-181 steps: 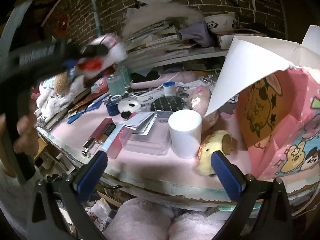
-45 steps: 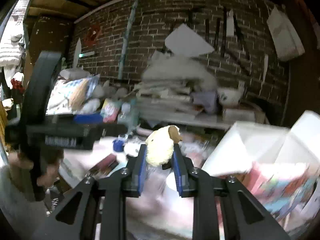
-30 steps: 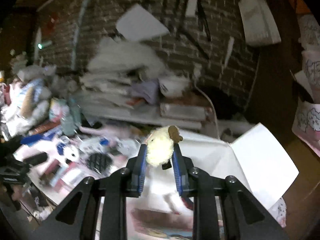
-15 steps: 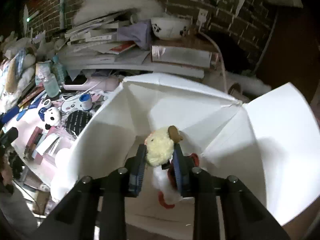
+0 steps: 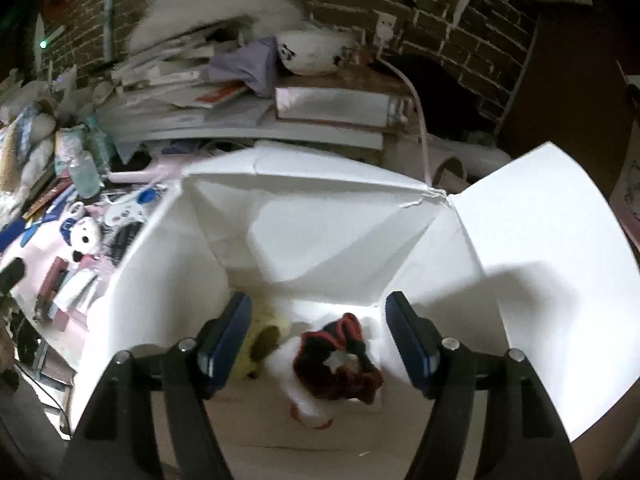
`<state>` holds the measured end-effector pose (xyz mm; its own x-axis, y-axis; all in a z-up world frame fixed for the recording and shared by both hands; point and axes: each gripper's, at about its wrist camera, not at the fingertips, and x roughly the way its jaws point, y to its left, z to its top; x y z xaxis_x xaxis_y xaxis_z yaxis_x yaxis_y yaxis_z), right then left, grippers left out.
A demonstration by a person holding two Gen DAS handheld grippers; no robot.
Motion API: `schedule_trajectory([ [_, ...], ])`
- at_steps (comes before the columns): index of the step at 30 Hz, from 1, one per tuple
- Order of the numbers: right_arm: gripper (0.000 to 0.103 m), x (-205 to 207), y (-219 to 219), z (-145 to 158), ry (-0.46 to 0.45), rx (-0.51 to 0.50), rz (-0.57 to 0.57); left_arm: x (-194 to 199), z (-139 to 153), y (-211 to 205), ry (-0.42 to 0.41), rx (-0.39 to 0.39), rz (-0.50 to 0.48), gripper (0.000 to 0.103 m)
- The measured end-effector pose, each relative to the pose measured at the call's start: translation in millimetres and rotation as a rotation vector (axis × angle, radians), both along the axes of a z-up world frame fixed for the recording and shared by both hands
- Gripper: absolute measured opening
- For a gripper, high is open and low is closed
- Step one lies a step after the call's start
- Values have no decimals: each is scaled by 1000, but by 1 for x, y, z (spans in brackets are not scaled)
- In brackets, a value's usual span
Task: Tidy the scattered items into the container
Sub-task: 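Carry the yellow plush into the white box and open the right tool, then grasp the pink rectangular tube with the left tool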
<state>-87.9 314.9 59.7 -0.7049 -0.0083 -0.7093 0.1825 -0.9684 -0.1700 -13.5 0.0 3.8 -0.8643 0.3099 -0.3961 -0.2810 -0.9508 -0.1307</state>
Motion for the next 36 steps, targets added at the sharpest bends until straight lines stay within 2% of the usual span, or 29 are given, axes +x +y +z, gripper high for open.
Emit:
schedule_trajectory([
  [5,67,20,-18,22,121,-5,35,0,-3,-6,-6,2,-1,90],
  [9,67,38,-36,36,188,-87,112,4,-7,-13,-16,0,1,89],
  [13,67,61,-64,39,243,-186,247,11,-14,-19,-30,-12,2,88],
  [16,67,75,-92,33,225,-236,360,15,-19,-20,-48,-29,-4,72],
  [18,67,86,-110,26,209,-255,422,16,-25,-20,-75,-45,-4,51],
  [22,67,103,-144,7,205,-240,501,20,-35,-24,-111,-60,2,49],
  [26,67,117,-161,-16,199,-251,521,27,-43,-28,-126,-63,2,47],
  [29,67,118,-164,-35,156,-288,514,26,-51,-28,-157,-74,1,27],
  [32,67,116,-163,-51,94,-345,506,25,-55,-28,-165,-67,-8,26],
  [36,67,114,-160,-63,57,-373,483,24,-55,-31,-156,-76,15,26],
])
